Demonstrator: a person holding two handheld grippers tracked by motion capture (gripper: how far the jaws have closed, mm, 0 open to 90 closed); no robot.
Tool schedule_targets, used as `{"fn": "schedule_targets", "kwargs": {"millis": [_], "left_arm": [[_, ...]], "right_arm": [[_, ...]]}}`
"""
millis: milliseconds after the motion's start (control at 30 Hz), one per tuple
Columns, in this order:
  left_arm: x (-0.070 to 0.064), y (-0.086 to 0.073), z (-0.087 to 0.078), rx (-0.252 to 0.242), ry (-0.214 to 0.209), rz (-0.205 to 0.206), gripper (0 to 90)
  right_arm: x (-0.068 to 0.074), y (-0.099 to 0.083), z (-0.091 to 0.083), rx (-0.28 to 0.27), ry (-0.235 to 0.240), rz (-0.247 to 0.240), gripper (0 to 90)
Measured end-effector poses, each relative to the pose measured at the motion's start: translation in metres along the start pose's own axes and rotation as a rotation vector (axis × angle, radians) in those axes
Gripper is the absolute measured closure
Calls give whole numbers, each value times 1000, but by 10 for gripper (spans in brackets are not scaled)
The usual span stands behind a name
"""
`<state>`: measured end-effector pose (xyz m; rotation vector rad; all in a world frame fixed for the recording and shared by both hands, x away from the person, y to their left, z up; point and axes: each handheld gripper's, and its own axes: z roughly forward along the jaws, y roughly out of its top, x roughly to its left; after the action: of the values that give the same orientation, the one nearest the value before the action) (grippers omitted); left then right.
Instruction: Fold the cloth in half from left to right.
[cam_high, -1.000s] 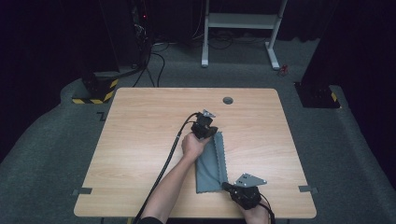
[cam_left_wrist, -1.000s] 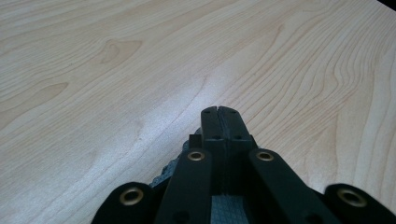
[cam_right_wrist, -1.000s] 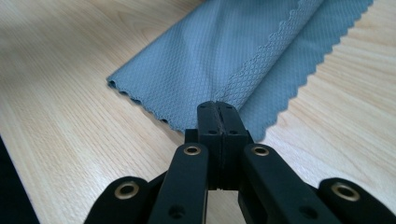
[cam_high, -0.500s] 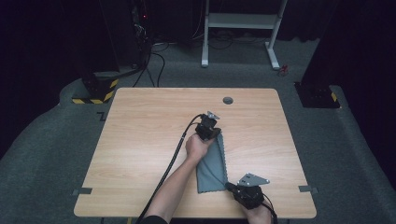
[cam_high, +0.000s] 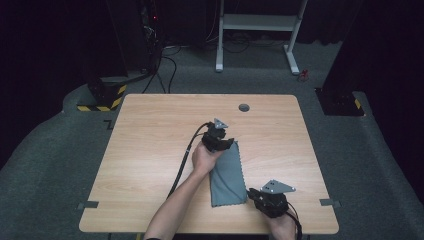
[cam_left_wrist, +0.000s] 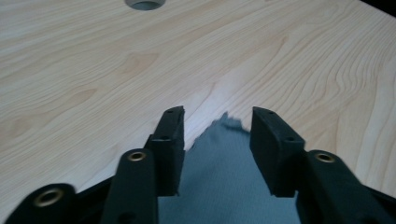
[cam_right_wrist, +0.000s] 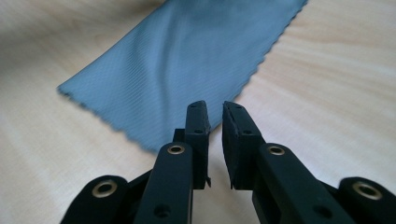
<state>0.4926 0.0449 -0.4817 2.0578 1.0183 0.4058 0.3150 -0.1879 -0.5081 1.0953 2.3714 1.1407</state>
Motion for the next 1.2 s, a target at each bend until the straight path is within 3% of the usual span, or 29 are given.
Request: {"fn": "schedule_targets", "kwargs": {"millis": [133,267,367,433,533,733,833,867,1100,1200], "left_arm": [[-3,-21,-25,22,11,39,483],[-15,-45,-46,48,-3,83,464],[-25,-61,-59,49,-6,98,451],[-30,-71,-65,45,-17,83,443],[-38,-82,-71,42,-44,53,415],[-56,-98,-75,73,-20,90,386],[-57,-107,-74,97,13,110,380],[-58,-111,-74,110,17,98,378],[-57,-127,-88,66,44,95,404],[-54,-132,-95,70,36,73,408]], "right_arm": [[-9,16,10,10,6,-21,787],[-13,32,26,30,4,-60,774],[-13,40,40,37,9,-85,768],[-13,45,49,45,9,-100,757],[-14,48,61,53,15,-92,746],[-17,48,71,73,11,-84,718],[-19,48,72,68,13,-87,714],[-18,48,72,68,13,-89,715],[-20,48,72,75,9,-117,714],[-20,49,72,78,9,-121,714]]}}
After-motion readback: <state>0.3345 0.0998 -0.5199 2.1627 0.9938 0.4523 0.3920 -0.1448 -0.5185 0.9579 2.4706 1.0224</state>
